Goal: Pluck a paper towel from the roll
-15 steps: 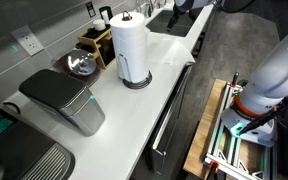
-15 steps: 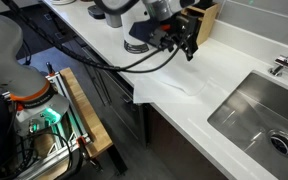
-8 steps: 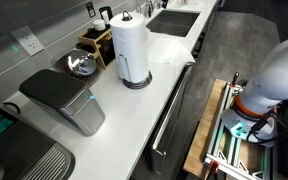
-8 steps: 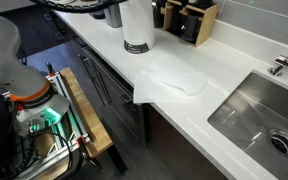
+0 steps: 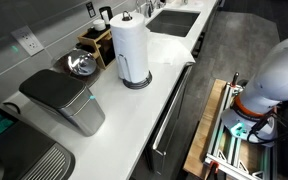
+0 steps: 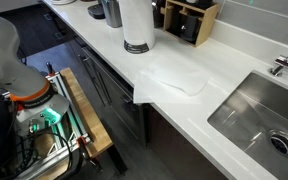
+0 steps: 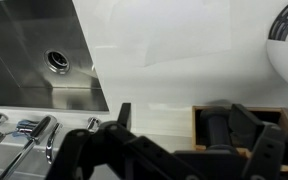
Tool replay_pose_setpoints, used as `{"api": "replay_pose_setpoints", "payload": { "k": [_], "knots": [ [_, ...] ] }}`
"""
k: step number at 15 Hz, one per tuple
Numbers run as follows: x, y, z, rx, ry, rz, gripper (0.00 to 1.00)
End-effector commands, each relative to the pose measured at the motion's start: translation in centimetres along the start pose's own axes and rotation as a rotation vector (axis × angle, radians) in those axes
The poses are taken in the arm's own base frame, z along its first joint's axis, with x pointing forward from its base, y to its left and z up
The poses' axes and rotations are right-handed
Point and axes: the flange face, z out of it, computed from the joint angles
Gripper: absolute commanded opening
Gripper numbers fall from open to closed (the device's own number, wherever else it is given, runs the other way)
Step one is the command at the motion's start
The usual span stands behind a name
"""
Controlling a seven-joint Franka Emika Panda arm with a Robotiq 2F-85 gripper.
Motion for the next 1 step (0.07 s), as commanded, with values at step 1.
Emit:
{"api": "replay_pose_setpoints", "payload": {
  "k": [1],
  "knots": [
    [0.05,0.03,-0.03,0.0,-0.001,0.0,1.0]
  ]
}}
